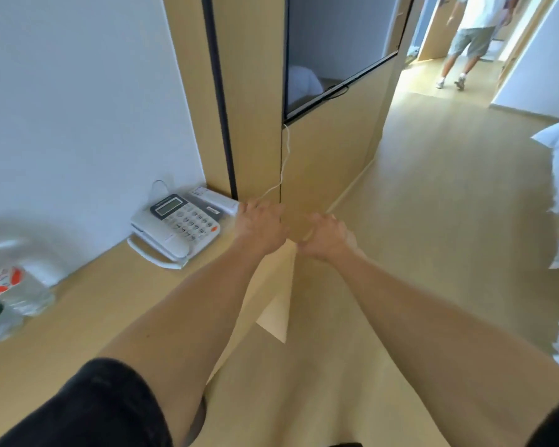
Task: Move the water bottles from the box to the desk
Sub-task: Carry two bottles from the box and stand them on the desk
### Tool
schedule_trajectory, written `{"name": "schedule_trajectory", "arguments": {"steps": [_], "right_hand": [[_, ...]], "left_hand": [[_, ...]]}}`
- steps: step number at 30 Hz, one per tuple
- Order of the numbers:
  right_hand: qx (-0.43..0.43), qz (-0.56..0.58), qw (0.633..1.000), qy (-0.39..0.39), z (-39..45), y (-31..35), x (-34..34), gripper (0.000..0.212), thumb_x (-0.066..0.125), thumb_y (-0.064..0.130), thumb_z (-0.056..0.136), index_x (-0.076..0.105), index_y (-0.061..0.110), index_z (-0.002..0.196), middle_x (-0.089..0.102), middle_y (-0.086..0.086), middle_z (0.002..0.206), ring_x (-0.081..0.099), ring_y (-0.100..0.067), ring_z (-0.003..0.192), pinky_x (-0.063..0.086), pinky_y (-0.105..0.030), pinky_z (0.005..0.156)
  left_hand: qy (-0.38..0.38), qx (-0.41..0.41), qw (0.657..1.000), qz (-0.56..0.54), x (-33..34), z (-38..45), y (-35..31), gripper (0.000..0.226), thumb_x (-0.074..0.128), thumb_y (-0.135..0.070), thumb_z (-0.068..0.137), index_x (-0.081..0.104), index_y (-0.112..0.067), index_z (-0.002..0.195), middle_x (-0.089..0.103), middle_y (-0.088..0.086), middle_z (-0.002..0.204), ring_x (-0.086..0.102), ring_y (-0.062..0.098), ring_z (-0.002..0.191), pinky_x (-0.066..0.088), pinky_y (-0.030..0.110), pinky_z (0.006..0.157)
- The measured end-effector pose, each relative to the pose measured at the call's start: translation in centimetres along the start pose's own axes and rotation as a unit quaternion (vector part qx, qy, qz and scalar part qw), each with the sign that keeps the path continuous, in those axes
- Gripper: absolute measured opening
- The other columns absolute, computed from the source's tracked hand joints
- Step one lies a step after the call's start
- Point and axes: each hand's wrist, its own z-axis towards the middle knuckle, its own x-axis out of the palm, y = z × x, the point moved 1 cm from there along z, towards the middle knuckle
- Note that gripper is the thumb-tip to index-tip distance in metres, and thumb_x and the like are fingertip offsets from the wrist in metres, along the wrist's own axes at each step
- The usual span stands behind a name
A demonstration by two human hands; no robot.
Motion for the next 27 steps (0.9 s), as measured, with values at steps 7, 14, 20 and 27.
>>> {"name": "schedule_trajectory", "arguments": {"steps": [7,14,20,27], "right_hand": [[0.127,0.016,0.992,-0.015,-0.5,-19.1,-4.6,0.076,0.067,0.052,0.083,0.035,0.033,0.15,0.047,-0.012,0.143,0.045,-0.032,0.134,0.043,-0.044,0.104],[0.245,0.023,0.969,0.011,-3.5,-34.6,-7.4,0.077,0.064,0.057,0.086,0.031,0.036,0.152,0.04,-0.008,0.153,0.039,-0.031,0.14,0.039,-0.046,0.111],[0.319,0.069,0.945,0.018,-4.4,-42.5,-8.4,0.077,0.064,0.054,0.087,0.029,0.036,0.153,0.035,-0.007,0.157,0.038,-0.03,0.142,0.037,-0.046,0.113],[0.373,0.082,0.924,0.013,-0.7,-49.8,-9.7,0.071,0.06,0.052,0.09,0.03,0.036,0.152,0.04,-0.005,0.148,0.046,-0.028,0.132,0.047,-0.042,0.102]], "left_hand": [[0.066,0.101,0.993,-0.004,2.0,6.6,-18.7,0.061,0.041,-0.054,0.099,0.033,-0.03,0.154,0.035,0.002,0.159,0.024,0.029,0.15,0.019,0.05,0.121],[0.101,0.188,0.977,-0.009,3.5,10.8,-33.8,0.056,0.046,-0.053,0.096,0.042,-0.031,0.148,0.045,0.004,0.152,0.037,0.029,0.142,0.026,0.049,0.118],[0.12,0.244,0.962,0.008,4.4,13.5,-42.4,0.051,0.042,-0.051,0.098,0.042,-0.034,0.146,0.045,0.003,0.15,0.038,0.027,0.14,0.026,0.044,0.114],[0.149,0.283,0.947,0.015,6.1,20.0,-50.4,0.054,0.045,-0.047,0.098,0.039,-0.034,0.149,0.043,0.003,0.151,0.038,0.028,0.14,0.027,0.043,0.113]]}}
